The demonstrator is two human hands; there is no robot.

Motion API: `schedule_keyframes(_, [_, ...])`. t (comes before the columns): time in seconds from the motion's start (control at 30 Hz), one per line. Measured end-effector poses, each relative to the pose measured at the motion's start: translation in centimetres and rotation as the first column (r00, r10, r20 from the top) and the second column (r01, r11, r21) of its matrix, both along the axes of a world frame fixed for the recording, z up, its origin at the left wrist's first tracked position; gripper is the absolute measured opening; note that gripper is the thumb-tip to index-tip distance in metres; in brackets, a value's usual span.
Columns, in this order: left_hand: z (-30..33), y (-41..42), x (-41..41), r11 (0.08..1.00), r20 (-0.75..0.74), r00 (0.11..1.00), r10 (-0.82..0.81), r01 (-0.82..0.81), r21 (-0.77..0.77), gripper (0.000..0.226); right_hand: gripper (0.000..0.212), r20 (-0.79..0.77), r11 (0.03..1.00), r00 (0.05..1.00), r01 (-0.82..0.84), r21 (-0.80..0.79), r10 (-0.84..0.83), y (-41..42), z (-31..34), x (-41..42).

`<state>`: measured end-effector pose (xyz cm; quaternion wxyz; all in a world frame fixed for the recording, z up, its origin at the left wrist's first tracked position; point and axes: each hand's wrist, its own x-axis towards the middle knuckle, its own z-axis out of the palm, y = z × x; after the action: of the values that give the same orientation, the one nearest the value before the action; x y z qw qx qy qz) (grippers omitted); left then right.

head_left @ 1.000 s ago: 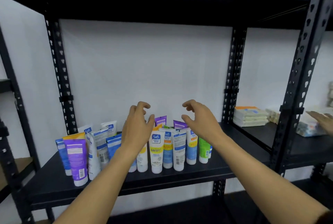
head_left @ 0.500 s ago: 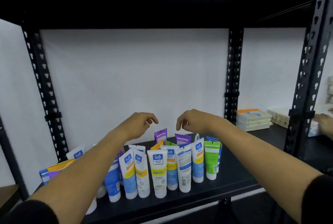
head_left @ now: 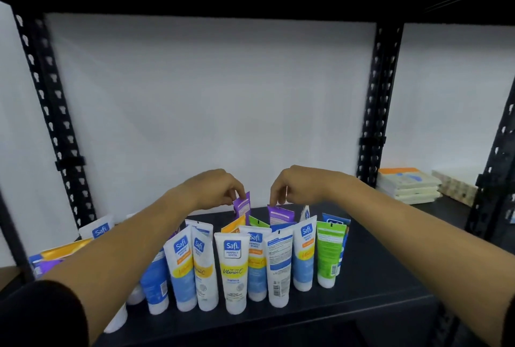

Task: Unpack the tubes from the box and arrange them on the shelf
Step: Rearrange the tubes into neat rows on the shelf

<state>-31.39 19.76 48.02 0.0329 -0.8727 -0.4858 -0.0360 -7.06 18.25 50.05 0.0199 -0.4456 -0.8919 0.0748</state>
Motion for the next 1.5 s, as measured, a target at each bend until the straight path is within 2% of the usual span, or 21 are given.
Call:
schedule_keyframes(0.2, [-0.8,0.5,0.9,0.987,-0.043,0.998,0.045,-0.037,0.157,0.019,0.033,-0.036,0.998,0.998,-0.054,0.018,0.055,0.2,-0.6,0.3])
schedule_keyframes(0.27, [-1.2,0.9,0.9,0.977,-0.013,0.995,0.094,-0.090,0.193,0.020,0.033,-0.033,0.998,0.997,-0.063,0.023,0.063,0.3,-0.7,0.3])
schedule_keyframes(0.47, [-1.8,1.5,0.6,0.970,0.119,0.968,0.221,-0.230,0.075,0.022,0.030,0.029,0.993,0.995,-0.096,0.068,0.095,0.4,-1.0,0.1])
schedule_keyframes(0.77, [-1.8,1.2,-0.6,0.973,0.244,0.943,0.228,-0.211,-0.093,0.019,0.017,-0.015,0.995,0.997,-0.081,0.050,0.082,1.6,-1.3,0.5])
schedule_keyframes(0.93, [-2.0,0.8,-0.6,0.977,0.266,0.940,0.211,-0.199,-0.073,0.016,0.009,-0.067,0.997,0.995,-0.071,0.027,0.073,2.4,-1.8,0.7])
schedule_keyframes(1.03, [-1.8,0.7,-0.5,0.976,0.262,0.940,0.219,-0.212,-0.054,0.016,0.011,-0.100,0.998,0.993,-0.051,0.033,0.054,2.7,-1.8,1.0])
schedule_keyframes(1.17, [-0.5,0.6,0.0,0.975,0.265,0.939,0.220,-0.218,-0.038,0.019,0.006,-0.233,1.000,0.972,0.010,0.002,-0.009,3.0,-0.6,2.5])
schedule_keyframes(1.27, [1.1,0.7,0.9,0.977,0.273,0.939,0.211,-0.214,-0.018,0.022,0.011,-0.297,0.998,0.954,0.058,0.027,-0.047,3.3,1.2,4.0])
schedule_keyframes(1.37, [2.6,0.9,2.2,0.979,0.291,0.937,0.193,-0.204,0.007,0.025,0.005,-0.361,0.989,0.927,0.133,0.064,-0.101,3.8,3.0,5.6])
schedule_keyframes(1.5, [4.2,1.4,4.4,0.979,0.318,0.933,0.168,-0.194,0.054,0.023,0.008,-0.390,0.966,0.904,0.232,0.112,-0.172,4.6,4.8,8.3])
